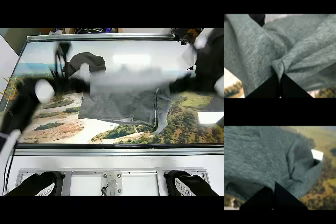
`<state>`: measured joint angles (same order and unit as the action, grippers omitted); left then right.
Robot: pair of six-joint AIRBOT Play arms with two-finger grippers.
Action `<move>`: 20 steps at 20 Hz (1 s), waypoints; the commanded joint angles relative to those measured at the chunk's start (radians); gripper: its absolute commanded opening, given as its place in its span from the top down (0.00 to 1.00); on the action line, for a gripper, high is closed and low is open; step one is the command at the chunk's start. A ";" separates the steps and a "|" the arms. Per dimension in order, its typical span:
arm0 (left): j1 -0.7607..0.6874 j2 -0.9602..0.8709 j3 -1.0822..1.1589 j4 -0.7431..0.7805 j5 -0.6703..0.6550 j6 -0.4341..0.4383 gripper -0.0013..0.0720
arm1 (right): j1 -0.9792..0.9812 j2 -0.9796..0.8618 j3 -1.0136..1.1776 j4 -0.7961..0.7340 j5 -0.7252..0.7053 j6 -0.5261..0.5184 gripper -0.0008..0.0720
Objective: Fold the clothes and pants, and hang the long-sleeved shirts on hangers.
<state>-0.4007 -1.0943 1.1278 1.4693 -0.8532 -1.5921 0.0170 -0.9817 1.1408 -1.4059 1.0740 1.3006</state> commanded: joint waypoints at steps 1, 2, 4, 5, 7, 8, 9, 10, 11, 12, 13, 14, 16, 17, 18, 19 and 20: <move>-0.135 0.186 -0.477 0.019 0.054 0.003 0.96 | 0.010 0.238 -0.455 -0.030 -0.015 0.001 0.69; -0.178 0.211 -0.542 0.020 0.046 -0.011 0.68 | 0.010 0.288 -0.521 -0.031 0.008 0.001 0.23; -0.211 0.262 -0.565 0.023 0.009 -0.063 0.09 | 0.010 0.359 -0.532 -0.042 0.048 0.001 0.06; -0.210 0.289 -0.541 0.023 -0.016 -0.084 0.14 | 0.010 0.389 -0.503 -0.041 0.064 0.002 0.06; -0.210 0.331 -0.483 0.023 -0.016 -0.123 0.14 | 0.011 0.400 -0.424 -0.024 0.117 0.012 0.19; -0.210 0.338 -0.459 0.023 -0.010 -0.138 0.14 | 0.012 0.394 -0.391 -0.018 0.137 0.013 0.19; -0.210 0.334 -0.436 0.024 -0.007 -0.156 0.14 | 0.020 0.380 -0.365 -0.014 0.137 0.049 0.19; -0.210 0.314 -0.416 0.023 -0.009 -0.175 0.14 | 0.033 0.355 -0.348 -0.013 0.132 0.104 0.19; -0.210 0.277 -0.397 0.023 -0.007 -0.179 0.14 | 0.053 0.316 -0.336 -0.014 0.124 0.154 0.19; -0.210 0.236 -0.380 0.024 -0.005 -0.179 0.14 | 0.077 0.270 -0.333 -0.015 0.108 0.211 0.19; -0.210 0.173 -0.349 0.021 0.002 -0.179 0.14 | 0.105 0.212 -0.333 -0.015 0.083 0.297 0.19; -0.210 0.109 -0.308 0.021 -0.003 -0.193 0.14 | 0.133 0.150 -0.332 -0.017 0.045 0.371 0.19; -0.210 -0.031 -0.190 0.023 -0.013 -0.231 0.14 | 0.173 0.017 -0.308 -0.037 -0.030 0.497 0.37; -0.210 -0.097 -0.123 0.022 -0.012 -0.242 0.14 | 0.192 -0.061 -0.270 -0.037 -0.057 0.503 0.47; -0.210 -0.161 -0.053 0.022 -0.013 -0.254 0.14 | 0.208 -0.142 -0.216 -0.039 -0.063 0.507 0.47; -0.210 -0.216 0.006 0.022 -0.018 -0.262 0.14 | 0.217 -0.214 -0.160 -0.039 -0.060 0.512 0.47; -0.210 -0.270 0.064 0.023 -0.032 -0.268 0.14 | 0.220 -0.286 -0.098 -0.043 -0.050 0.539 0.47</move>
<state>-0.6102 -1.2076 1.0359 1.4921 -0.8658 -1.8252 0.2028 -1.0771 0.9226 -1.4376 1.0531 1.7424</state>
